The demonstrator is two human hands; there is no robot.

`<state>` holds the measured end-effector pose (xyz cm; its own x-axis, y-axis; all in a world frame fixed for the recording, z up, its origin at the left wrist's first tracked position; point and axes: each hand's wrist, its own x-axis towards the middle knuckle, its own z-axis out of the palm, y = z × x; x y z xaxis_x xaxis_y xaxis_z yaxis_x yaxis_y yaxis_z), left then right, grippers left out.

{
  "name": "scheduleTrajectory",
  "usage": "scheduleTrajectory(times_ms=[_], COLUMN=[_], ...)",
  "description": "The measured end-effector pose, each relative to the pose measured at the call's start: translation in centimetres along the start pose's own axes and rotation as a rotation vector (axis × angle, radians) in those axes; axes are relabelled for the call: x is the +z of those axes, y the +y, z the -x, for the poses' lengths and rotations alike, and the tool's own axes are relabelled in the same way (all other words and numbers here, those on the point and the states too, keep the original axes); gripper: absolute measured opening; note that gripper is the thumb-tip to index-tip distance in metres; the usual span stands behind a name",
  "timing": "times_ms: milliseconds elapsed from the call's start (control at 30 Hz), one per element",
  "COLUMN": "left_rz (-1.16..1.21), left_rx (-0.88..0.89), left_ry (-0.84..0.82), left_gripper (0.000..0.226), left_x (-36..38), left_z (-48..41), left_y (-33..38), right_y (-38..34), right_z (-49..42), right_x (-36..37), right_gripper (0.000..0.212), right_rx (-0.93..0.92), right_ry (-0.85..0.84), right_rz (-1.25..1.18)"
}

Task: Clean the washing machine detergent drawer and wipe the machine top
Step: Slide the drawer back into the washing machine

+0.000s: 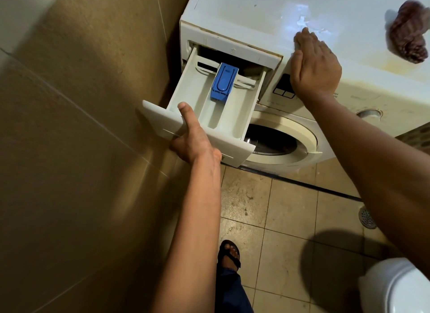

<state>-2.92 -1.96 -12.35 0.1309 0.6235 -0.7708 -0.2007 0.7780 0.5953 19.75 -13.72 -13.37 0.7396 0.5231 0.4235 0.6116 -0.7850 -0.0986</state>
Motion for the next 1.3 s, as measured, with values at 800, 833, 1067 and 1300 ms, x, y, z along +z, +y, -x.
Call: scheduleTrajectory(times_ms=[800,833,1067,1300], left_rz=[-0.042,-0.043,-0.063,-0.041], left_rx=[-0.074,-0.072,-0.05,-0.046], left_ry=[-0.063,-0.06,-0.082,-0.092], left_gripper=[0.053,0.058,0.052,0.043], left_x=[-0.7,-0.7,-1.2,-0.8], left_z=[0.7,0.8,0.3,0.0], left_y=[-0.4,-0.5,-0.9,-0.9], right_y=[0.0,0.0,0.1,-0.1], right_z=[0.1,0.1,0.0,0.1], right_x=[0.2,0.2,0.5,0.2], right_gripper=[0.048,0.048,0.048,0.048], right_rx=[0.011,0.016,0.019,0.027], right_ry=[0.026,0.028,0.035,0.037], right_rz=[-0.001,0.001,-0.004,-0.007])
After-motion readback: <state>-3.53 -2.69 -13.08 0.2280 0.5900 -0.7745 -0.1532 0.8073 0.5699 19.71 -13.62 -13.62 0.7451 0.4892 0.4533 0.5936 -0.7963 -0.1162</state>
